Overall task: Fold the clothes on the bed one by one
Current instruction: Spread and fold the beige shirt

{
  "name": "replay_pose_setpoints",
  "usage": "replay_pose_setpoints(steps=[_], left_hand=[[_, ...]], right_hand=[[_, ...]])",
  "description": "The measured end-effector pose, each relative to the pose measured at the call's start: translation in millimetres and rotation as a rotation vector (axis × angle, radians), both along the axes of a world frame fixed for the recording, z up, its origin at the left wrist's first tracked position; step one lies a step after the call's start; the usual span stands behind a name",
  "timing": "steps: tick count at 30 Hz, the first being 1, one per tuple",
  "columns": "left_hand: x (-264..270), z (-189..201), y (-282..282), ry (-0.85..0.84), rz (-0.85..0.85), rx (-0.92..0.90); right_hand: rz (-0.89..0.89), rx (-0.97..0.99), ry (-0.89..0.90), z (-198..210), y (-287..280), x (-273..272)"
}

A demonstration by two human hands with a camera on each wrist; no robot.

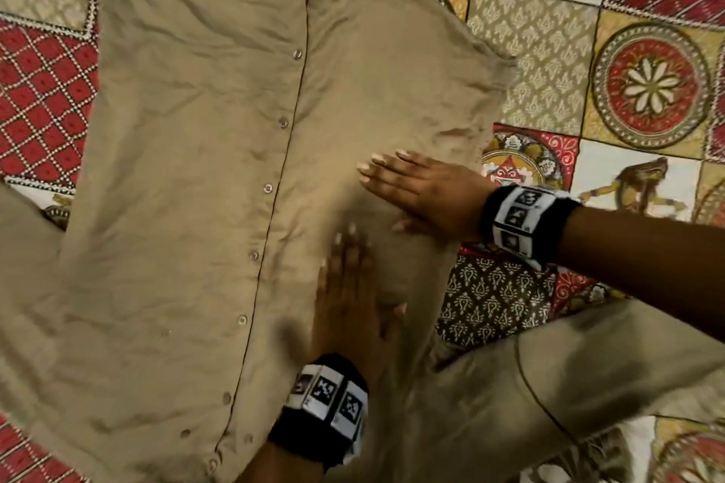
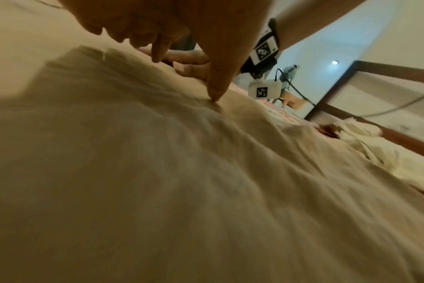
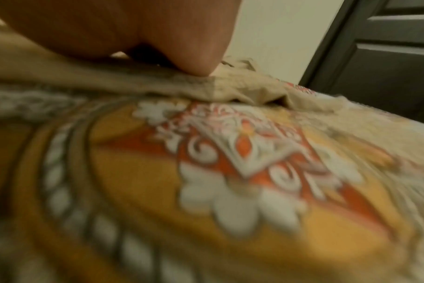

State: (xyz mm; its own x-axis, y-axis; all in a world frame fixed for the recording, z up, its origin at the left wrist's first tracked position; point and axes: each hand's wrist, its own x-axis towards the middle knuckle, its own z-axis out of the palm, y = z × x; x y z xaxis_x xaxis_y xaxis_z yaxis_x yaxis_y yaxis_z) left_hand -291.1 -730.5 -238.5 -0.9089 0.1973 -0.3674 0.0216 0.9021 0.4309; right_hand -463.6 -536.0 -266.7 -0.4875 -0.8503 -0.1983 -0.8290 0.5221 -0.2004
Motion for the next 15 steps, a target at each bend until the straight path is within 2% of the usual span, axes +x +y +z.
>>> replay_pose_setpoints(steps=[3,8,11,15], left_hand=[[-2,-4,20,0.012,-0.124,0.006],[1,-9,19,-0.024,-0.086,0.012],[1,-9,20,-0.029,-0.09,0.004],[0,-8,19,-0.039,-0.089,0.024]], right_hand=[[-0.102,0.016,0.014,-2,29,-10],[-0.225,0.081,0.037,-2,65,-52],[-0.417,0.091,0.041,4,88,-73],[-0.553,0.157,-0.003,17,88,-87]])
